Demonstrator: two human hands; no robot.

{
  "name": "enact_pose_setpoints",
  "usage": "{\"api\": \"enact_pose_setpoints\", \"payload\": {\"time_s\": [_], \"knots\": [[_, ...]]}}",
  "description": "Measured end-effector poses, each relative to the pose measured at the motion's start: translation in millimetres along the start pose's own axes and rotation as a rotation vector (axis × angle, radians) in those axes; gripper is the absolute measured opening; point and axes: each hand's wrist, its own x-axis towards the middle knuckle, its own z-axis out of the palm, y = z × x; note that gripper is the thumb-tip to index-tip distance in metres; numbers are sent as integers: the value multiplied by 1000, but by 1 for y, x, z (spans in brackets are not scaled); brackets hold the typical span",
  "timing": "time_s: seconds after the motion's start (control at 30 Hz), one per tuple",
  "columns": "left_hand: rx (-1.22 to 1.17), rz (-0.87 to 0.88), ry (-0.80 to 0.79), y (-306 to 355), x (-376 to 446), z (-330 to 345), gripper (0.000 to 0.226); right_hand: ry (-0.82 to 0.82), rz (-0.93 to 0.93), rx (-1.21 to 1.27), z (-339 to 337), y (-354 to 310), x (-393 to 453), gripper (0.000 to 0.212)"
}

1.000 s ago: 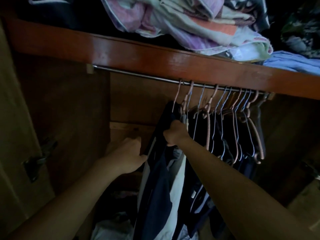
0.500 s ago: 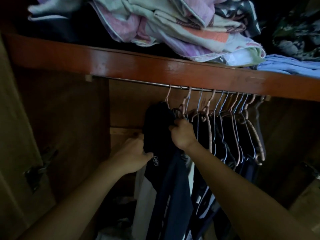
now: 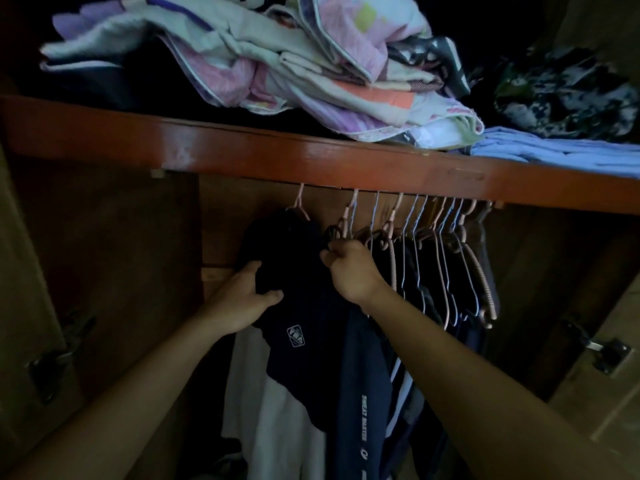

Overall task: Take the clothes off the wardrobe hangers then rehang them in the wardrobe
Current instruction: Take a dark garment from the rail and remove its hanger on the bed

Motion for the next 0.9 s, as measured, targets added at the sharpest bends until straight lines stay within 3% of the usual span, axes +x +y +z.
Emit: {"api": "enact_pose_setpoints", "payload": {"time_s": [0.27, 0.4, 0.5, 0.63, 0.83, 0.9], "knots": [[94, -26, 118, -1, 27, -14, 82, 25, -3, -1, -11, 12, -23, 21], [235, 6, 223, -3, 32, -13, 77, -25, -33, -3, -12, 36, -55, 17], [329, 49, 225, -2, 29, -3, 70, -43, -55, 34, -20, 41, -75, 28], [408, 87, 263, -4, 22, 8, 65, -54, -63, 28, -41, 46, -97, 20], [344, 299, 208, 9, 4, 24, 16, -47, -101, -56, -87, 63, -137, 23], [307, 383, 123, 23, -5, 36, 22, 21, -97, -202, -106, 74, -154, 21]]}}
